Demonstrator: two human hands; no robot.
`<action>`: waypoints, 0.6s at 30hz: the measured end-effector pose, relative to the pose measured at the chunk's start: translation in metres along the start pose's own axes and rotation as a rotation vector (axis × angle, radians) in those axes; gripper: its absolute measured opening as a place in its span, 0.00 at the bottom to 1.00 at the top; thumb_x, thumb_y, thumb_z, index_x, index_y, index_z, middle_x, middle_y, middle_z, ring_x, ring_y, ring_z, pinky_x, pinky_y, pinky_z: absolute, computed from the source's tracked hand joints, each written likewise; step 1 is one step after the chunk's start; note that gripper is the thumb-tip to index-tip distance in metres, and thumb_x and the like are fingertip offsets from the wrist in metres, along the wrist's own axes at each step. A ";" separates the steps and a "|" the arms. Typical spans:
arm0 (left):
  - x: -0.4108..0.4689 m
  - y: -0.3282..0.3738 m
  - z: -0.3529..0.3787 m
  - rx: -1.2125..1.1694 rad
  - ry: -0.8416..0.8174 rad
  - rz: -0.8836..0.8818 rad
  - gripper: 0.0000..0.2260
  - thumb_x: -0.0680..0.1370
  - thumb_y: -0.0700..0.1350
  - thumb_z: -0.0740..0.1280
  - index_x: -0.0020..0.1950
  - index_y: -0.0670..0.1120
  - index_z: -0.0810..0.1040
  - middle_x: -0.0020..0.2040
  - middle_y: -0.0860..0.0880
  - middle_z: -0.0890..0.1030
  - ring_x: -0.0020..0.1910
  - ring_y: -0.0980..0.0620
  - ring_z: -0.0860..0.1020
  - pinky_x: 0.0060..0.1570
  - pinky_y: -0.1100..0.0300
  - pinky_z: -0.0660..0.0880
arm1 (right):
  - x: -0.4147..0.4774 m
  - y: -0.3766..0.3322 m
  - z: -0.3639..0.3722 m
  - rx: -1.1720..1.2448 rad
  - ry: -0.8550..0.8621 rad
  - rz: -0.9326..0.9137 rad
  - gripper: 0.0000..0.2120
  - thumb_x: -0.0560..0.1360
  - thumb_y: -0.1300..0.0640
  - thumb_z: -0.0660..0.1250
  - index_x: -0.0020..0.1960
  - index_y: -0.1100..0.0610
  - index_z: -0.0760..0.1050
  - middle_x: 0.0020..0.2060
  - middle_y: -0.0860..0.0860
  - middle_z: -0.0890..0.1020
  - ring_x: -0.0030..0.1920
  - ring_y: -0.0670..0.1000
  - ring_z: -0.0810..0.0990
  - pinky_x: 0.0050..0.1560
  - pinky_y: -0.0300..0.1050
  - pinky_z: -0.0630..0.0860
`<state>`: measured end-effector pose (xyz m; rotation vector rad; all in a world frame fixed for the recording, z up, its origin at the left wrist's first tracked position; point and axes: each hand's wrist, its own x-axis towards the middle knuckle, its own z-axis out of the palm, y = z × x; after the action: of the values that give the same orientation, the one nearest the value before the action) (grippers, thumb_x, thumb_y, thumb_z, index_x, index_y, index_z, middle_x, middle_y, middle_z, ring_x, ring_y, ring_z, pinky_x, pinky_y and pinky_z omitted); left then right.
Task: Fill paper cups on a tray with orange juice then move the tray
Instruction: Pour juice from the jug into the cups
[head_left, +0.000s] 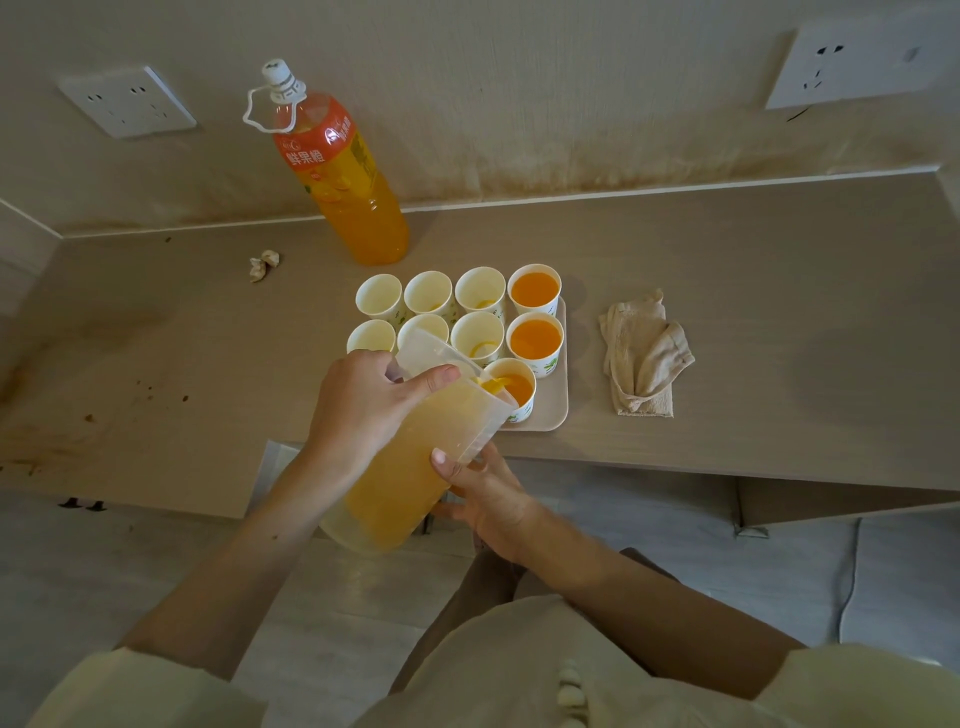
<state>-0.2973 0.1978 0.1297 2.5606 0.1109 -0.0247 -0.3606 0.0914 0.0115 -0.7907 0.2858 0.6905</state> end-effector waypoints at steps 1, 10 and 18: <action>0.000 0.000 0.000 -0.001 0.002 -0.002 0.26 0.67 0.63 0.73 0.28 0.44 0.66 0.26 0.50 0.65 0.27 0.52 0.64 0.31 0.56 0.62 | 0.000 0.000 0.000 0.001 0.001 -0.004 0.50 0.57 0.45 0.80 0.73 0.46 0.59 0.65 0.51 0.73 0.67 0.57 0.72 0.63 0.63 0.74; -0.003 -0.001 0.000 -0.020 -0.001 0.002 0.26 0.67 0.62 0.73 0.27 0.45 0.64 0.25 0.51 0.64 0.26 0.52 0.63 0.31 0.57 0.62 | -0.003 0.001 0.001 -0.003 -0.005 -0.008 0.50 0.57 0.45 0.80 0.73 0.47 0.59 0.64 0.50 0.74 0.66 0.57 0.73 0.61 0.63 0.75; -0.003 -0.002 -0.001 -0.014 -0.002 0.008 0.27 0.67 0.63 0.72 0.28 0.44 0.64 0.25 0.51 0.64 0.27 0.52 0.63 0.31 0.56 0.61 | -0.005 -0.001 0.003 0.001 -0.003 -0.005 0.46 0.62 0.47 0.78 0.73 0.47 0.58 0.64 0.50 0.73 0.67 0.57 0.72 0.62 0.63 0.75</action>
<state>-0.3000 0.1999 0.1295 2.5467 0.1002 -0.0235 -0.3633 0.0911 0.0167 -0.7886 0.2814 0.6869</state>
